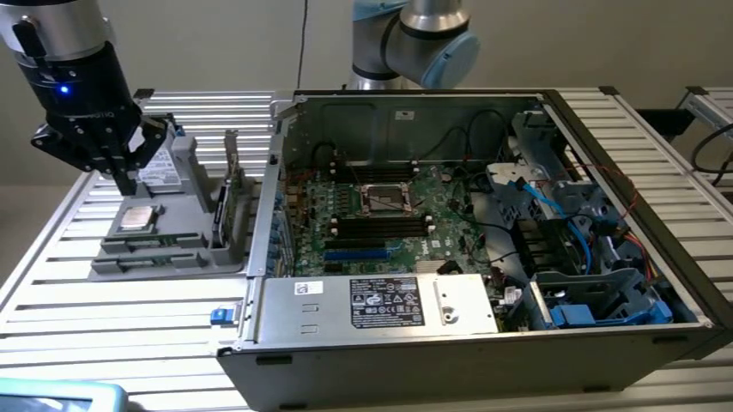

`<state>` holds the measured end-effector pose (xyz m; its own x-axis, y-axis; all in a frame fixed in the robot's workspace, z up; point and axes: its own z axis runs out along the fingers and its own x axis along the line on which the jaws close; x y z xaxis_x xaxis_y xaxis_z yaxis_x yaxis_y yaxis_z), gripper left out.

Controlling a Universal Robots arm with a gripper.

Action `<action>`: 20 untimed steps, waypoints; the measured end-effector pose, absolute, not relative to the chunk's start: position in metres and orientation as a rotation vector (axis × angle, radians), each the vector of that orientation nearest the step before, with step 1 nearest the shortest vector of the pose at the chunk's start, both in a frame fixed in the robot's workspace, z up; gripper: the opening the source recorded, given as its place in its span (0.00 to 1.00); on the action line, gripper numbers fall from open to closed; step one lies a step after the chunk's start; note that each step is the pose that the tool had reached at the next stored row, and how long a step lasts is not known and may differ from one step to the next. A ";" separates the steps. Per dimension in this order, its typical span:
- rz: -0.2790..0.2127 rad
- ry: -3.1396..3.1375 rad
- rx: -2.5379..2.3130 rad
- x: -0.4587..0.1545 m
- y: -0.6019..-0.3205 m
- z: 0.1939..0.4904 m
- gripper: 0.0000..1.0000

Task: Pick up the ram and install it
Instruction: 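Reach for the ram, then pick up the ram and move it above insertion slot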

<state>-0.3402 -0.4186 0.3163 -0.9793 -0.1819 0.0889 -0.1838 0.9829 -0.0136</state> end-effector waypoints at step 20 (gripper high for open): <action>0.033 -3.041 0.281 -0.340 -0.419 0.316 0.36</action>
